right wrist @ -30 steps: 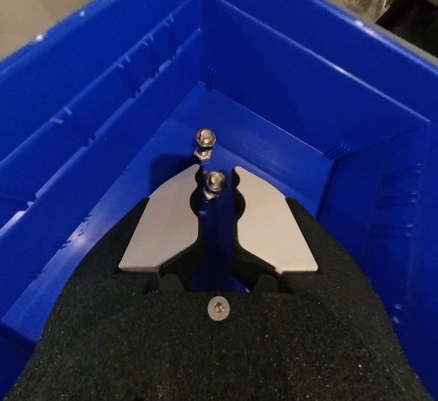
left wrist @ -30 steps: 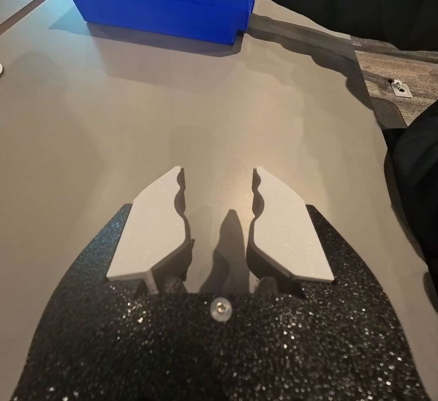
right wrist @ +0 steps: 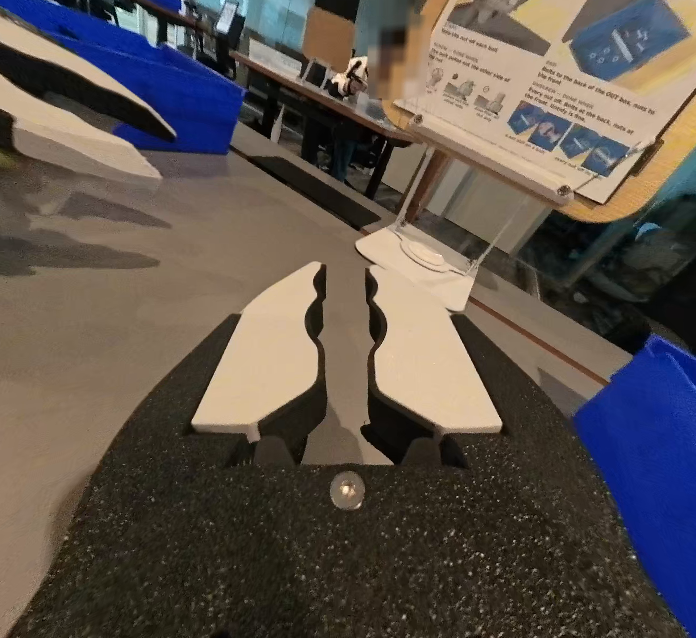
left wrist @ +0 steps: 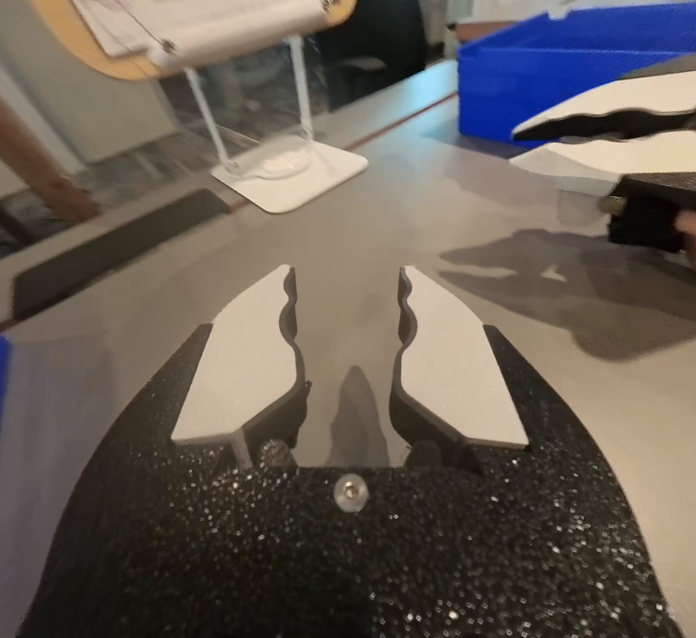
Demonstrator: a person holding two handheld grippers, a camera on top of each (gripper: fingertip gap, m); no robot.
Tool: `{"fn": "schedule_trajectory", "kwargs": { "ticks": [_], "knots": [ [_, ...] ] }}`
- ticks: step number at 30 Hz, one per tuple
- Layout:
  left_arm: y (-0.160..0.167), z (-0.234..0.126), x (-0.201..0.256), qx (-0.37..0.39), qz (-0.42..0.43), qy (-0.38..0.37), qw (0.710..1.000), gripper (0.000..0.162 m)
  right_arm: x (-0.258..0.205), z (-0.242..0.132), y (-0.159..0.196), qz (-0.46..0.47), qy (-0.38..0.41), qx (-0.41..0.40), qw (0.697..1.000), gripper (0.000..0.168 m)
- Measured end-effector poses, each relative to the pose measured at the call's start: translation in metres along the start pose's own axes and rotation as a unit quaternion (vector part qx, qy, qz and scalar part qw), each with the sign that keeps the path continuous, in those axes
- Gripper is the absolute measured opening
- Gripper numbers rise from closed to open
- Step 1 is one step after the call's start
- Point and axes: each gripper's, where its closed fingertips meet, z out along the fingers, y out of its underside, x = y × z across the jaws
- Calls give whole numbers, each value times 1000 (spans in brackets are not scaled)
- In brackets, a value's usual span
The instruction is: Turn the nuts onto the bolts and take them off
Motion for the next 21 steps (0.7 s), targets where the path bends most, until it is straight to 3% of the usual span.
{"fn": "schedule_trajectory", "kwargs": {
  "ticks": [21],
  "knots": [
    [-3,-7,-23,33,-23,-47,998,52,-4,3,12,41,-32,-18,999,15]
  ]
}}
